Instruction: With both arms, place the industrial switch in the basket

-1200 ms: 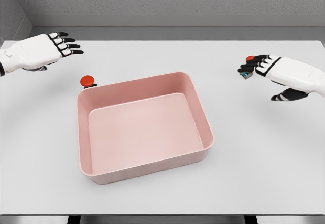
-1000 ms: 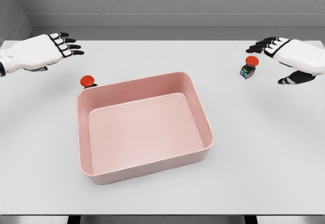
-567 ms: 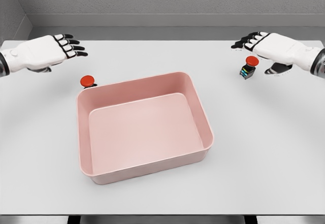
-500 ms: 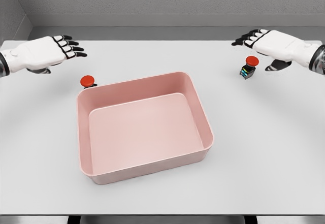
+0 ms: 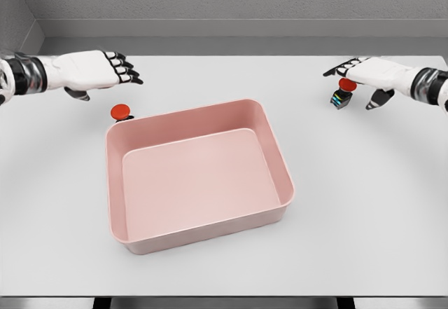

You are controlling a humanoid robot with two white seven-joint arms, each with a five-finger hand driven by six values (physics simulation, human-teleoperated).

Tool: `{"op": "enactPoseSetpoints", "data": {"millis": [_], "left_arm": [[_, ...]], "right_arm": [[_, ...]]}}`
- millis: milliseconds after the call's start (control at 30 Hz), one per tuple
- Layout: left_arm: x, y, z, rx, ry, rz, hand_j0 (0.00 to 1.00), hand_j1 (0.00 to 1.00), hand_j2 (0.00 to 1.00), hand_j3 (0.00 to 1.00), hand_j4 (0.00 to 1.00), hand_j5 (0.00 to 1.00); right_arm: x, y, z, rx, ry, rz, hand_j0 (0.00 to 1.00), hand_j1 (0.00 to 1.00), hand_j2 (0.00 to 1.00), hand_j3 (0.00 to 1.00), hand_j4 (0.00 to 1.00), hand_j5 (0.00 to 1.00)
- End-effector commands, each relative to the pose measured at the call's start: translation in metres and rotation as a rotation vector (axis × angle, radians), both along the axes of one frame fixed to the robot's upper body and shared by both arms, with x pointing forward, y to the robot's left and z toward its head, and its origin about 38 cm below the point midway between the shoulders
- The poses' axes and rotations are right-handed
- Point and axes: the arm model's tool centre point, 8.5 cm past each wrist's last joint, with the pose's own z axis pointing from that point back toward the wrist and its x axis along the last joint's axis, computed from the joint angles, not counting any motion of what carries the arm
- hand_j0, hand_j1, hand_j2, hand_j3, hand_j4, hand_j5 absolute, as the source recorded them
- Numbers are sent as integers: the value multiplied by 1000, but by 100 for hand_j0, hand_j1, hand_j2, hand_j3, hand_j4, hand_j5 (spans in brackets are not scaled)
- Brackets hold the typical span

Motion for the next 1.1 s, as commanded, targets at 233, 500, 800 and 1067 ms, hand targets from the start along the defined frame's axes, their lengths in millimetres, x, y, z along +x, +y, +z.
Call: {"op": "enactPoseSetpoints", "data": {"millis": [233,500,800,1067], "left_arm": [[-2,-16,-12,25,25,-42,100,100,100,100,100,100],[-10,-5,2,12,8,-43,100,100,100,100,100,100],[-11,2,7,-74,34,-1,100,100,100,100,100,100],[-19,-1,-16,-68,112,-7,100,100,100,100,100,100]], "right_arm": [[17,24,-17,5,50,-18,100,100,100,100,100,100],[19,26,-20,2,59,-23,100,100,100,100,100,100],[19,22,-18,1,55,-30,96,96,96,96,96,96],[18,17,-16,-4,72,-41,77,77,77,77,77,77]]}}
